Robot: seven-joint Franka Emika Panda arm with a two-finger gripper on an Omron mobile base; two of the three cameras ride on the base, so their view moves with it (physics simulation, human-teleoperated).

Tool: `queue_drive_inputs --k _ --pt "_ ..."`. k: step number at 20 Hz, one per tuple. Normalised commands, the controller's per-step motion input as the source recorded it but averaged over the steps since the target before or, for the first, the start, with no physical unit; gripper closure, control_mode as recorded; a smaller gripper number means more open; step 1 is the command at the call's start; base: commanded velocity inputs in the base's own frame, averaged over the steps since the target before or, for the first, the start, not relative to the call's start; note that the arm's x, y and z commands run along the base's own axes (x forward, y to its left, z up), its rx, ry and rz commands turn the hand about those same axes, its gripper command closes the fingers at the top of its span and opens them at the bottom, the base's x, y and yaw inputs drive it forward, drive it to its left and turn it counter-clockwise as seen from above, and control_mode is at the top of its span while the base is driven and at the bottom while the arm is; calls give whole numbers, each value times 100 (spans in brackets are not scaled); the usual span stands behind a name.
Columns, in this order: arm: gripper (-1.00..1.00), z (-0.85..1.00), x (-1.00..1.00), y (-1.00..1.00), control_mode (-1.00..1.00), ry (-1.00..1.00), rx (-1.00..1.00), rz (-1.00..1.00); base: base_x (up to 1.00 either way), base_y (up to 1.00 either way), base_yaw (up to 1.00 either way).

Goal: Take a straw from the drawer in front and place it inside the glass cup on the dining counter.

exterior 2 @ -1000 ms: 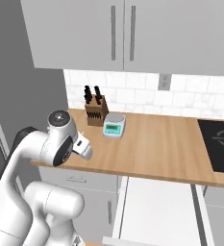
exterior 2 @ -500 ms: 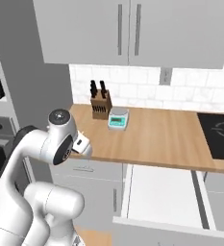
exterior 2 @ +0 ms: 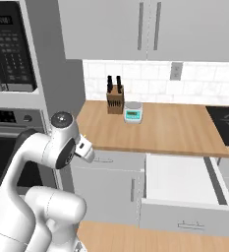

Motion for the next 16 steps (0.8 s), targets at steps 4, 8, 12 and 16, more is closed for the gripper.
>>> queue_drive_inputs --k 4,8,12,16 --pt "100 0 0 0 100 0 0 0 -40 54 -23" --pt "100 0 0 0 100 0 0 0 -45 27 -46" --pt "100 0 0 0 100 0 0 0 -32 29 -59" --pt "100 0 0 0 100 0 0 0 -12 16 -69"
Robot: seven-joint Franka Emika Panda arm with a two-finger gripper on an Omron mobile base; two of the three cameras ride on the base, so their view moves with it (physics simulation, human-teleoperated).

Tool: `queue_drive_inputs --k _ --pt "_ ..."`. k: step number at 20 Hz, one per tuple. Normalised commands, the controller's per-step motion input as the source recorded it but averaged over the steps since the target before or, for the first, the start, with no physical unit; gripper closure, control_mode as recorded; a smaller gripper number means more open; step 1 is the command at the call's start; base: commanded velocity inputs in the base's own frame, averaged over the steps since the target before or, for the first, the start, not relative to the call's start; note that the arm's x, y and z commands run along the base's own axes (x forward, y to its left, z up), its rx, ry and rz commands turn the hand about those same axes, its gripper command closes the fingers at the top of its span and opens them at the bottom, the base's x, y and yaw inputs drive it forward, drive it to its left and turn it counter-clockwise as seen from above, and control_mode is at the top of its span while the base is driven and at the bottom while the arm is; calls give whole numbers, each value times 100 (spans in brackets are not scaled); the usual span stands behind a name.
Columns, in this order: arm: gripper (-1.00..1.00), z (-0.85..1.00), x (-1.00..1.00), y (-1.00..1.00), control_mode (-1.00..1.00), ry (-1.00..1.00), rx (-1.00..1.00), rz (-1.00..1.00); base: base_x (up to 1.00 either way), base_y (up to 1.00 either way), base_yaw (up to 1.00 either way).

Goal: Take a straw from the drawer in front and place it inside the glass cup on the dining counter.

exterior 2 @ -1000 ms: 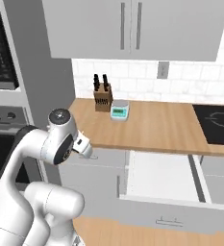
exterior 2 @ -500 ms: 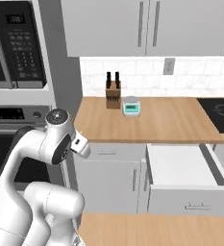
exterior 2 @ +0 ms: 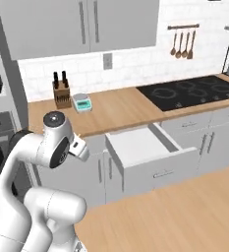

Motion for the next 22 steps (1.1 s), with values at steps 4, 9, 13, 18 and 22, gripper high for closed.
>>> queue_drive_inputs --k 4,9,13,18,22 --pt "100 0 0 0 100 0 0 0 -9 1 -76" --pt "100 0 0 0 100 0 0 0 -12 0 -77" --pt "100 0 0 0 100 0 0 0 -6 0 -77" --pt "100 0 0 0 100 0 0 0 -6 0 -72" --pt "100 0 0 0 100 0 0 0 -33 22 -52"
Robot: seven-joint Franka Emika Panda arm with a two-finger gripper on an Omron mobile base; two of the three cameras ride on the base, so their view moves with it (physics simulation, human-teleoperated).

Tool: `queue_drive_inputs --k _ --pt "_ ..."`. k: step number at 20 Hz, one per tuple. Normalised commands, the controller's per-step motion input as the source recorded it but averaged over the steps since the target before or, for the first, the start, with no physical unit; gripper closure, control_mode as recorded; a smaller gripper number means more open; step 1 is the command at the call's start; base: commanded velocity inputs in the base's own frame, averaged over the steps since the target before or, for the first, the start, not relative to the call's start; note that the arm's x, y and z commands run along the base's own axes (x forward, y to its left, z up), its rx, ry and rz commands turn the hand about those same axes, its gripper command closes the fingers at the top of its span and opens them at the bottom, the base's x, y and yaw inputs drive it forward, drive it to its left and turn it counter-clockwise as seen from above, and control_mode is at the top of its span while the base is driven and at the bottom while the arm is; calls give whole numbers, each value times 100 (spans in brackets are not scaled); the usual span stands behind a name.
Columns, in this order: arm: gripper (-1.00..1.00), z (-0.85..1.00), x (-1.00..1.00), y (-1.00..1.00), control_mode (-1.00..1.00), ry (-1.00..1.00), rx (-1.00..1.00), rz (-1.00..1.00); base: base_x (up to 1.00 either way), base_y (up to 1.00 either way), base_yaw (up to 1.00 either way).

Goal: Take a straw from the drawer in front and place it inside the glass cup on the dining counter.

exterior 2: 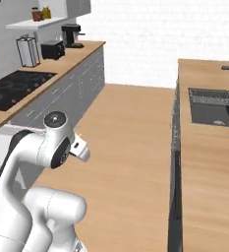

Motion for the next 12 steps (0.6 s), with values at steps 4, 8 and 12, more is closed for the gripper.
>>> queue_drive_inputs --k 4,8,12 --pt "100 0 0 0 100 0 0 0 -28 30 -47" --pt "100 0 0 0 100 0 0 0 -32 13 -51" --pt "100 0 0 0 100 0 0 0 -57 1 -51"
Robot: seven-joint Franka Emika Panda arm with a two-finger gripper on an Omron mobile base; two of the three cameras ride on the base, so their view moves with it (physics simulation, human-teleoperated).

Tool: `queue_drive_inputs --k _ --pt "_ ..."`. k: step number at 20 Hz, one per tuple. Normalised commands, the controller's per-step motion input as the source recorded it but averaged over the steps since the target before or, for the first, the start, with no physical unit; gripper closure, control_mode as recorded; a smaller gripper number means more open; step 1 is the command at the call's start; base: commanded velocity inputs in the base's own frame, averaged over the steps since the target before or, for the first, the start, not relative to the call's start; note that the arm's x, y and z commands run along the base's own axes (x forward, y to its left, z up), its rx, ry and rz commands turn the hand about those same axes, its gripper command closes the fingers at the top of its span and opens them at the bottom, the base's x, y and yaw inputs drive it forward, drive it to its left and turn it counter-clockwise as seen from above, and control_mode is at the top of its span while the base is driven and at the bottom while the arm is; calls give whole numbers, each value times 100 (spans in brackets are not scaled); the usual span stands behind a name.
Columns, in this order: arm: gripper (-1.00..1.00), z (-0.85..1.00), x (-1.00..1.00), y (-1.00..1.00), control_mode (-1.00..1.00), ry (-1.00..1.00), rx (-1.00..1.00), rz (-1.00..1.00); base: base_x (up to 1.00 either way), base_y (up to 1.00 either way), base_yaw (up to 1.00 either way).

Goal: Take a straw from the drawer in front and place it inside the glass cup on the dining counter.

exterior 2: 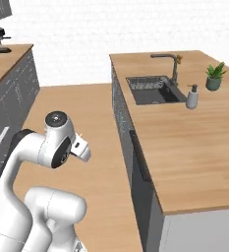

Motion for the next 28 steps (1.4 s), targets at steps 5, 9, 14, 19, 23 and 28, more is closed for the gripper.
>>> queue_drive_inputs --k 5,9,14,19,23,28 --pt "100 0 0 0 100 0 0 0 -61 0 -49" --pt "100 0 0 0 100 0 0 0 -62 -1 -49" --pt "100 0 0 0 100 0 0 0 -19 -13 -53" --pt "100 0 0 0 100 0 0 0 1 -31 -58" --pt "100 0 0 0 100 0 0 0 17 -47 -60" --pt "100 0 0 0 100 0 0 0 48 -42 -59"
